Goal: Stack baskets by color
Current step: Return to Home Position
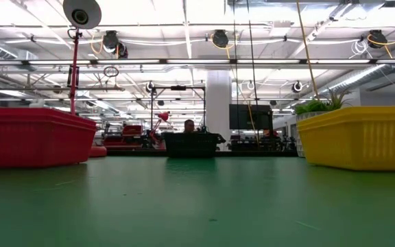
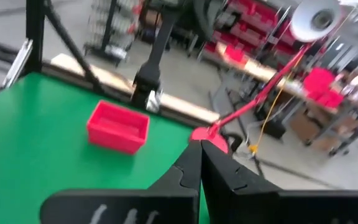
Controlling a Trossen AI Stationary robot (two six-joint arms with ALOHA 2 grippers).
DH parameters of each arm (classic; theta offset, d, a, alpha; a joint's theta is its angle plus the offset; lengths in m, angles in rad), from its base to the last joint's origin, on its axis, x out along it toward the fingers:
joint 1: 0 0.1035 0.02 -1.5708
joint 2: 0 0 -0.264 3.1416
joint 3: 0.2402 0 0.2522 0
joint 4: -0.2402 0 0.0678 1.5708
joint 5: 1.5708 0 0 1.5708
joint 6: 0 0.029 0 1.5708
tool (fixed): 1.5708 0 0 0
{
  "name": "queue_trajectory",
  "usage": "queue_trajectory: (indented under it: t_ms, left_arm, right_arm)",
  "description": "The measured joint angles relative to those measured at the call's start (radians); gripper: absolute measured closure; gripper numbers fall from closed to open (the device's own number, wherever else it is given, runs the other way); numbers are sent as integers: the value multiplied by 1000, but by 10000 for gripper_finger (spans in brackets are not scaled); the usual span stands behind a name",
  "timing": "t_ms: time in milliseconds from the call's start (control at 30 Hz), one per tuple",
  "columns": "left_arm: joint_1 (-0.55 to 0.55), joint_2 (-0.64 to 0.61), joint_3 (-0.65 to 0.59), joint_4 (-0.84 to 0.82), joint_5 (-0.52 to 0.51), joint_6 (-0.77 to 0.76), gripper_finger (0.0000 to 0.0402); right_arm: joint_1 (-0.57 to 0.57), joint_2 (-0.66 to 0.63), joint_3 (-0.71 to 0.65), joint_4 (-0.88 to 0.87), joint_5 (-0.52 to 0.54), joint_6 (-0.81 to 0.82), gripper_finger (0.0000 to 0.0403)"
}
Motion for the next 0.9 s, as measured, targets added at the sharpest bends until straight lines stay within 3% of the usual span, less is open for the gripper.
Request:
queue_trajectory:
  t_ms: [167,300,533,733,900]
  left_arm:
    - [25,-35,-131,169,36,-36,395]
    - [29,-34,-189,173,32,-34,398]
    - [30,15,-200,166,15,-173,391]
    - [29,60,-210,186,148,-82,397]
    - [29,62,-346,429,194,-98,398]
  right_arm:
    - [0,-110,-174,156,-5,48,403]
    - [0,-207,-276,179,-31,106,403]
    - [1,-381,-439,194,-34,140,403]
    - [1,-518,-564,196,-29,152,403]
    - [0,-629,-652,195,2,168,403]
